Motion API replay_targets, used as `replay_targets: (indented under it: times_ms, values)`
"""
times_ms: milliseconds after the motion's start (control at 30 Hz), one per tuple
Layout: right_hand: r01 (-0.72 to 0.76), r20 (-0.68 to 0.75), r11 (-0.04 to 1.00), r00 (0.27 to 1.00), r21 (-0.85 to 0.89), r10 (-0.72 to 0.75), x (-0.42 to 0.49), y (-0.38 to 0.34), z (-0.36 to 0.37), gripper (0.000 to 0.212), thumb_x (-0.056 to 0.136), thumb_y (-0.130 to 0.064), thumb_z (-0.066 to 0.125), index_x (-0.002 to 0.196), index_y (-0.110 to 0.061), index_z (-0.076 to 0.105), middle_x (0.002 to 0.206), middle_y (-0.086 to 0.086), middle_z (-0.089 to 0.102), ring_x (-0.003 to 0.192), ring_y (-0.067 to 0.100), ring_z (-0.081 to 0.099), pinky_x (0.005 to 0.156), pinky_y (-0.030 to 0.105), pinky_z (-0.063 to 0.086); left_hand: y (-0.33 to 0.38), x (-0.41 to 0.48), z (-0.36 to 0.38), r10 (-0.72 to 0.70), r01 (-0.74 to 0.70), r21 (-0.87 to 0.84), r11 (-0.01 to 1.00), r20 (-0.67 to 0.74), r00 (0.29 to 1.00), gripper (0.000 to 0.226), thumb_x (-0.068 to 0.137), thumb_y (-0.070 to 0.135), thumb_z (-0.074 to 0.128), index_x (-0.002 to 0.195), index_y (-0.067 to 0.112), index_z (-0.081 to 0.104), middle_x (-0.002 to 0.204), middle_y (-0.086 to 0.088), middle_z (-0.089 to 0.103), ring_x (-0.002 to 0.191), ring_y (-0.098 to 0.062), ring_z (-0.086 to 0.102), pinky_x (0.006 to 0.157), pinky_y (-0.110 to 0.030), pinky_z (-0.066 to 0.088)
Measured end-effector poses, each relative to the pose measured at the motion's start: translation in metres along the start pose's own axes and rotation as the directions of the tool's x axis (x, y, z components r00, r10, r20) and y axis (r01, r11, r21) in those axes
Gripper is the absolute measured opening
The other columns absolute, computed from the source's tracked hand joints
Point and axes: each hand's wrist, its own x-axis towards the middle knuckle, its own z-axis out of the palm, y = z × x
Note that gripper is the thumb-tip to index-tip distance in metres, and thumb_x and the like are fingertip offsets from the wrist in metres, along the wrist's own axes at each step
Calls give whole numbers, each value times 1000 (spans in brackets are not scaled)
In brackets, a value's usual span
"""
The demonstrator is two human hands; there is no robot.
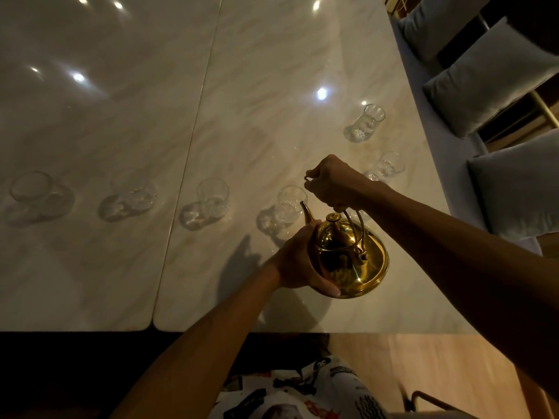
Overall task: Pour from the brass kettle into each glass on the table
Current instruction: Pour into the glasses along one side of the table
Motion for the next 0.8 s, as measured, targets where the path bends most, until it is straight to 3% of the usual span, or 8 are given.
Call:
replay_targets:
  times_ms: [200,333,667,800]
  values:
    - [16,-13,1000,1000,4,-16,1,3,-1,28,96,-11,55,109,11,65,78,18,63,47,18,53,41,25,42,4,0,0,20,-20,29,999,15,1000,106,58,10,99,144,6,38,142,-8,55,131,-19,56,105,-43,54]
    - [-12,-10,1000,1000,22,12,-2,3,-3,31,96,-13,55,112,12,63,72,19,59,48,23,53,40,27,43,6,0,0,16,-17,52,998,19,1000,106,56,13,101,143,7,39,140,-6,57,129,-17,57,104,-41,54]
    - [-25,-26,997,999,76,27,-3,7,-5,29,95,-10,55,109,15,64,67,17,54,43,22,47,37,23,38,10,1,-3,-27,22,108,994,47,999,108,57,20,101,144,13,38,142,0,57,128,-10,54,102,-15,48]
    - [-23,-36,997,999,76,26,-4,8,-5,28,94,-7,56,110,15,63,60,13,50,39,17,46,33,20,36,10,0,-2,-32,27,114,993,49,998,108,56,20,101,144,13,38,141,0,57,128,-10,55,101,-14,48]
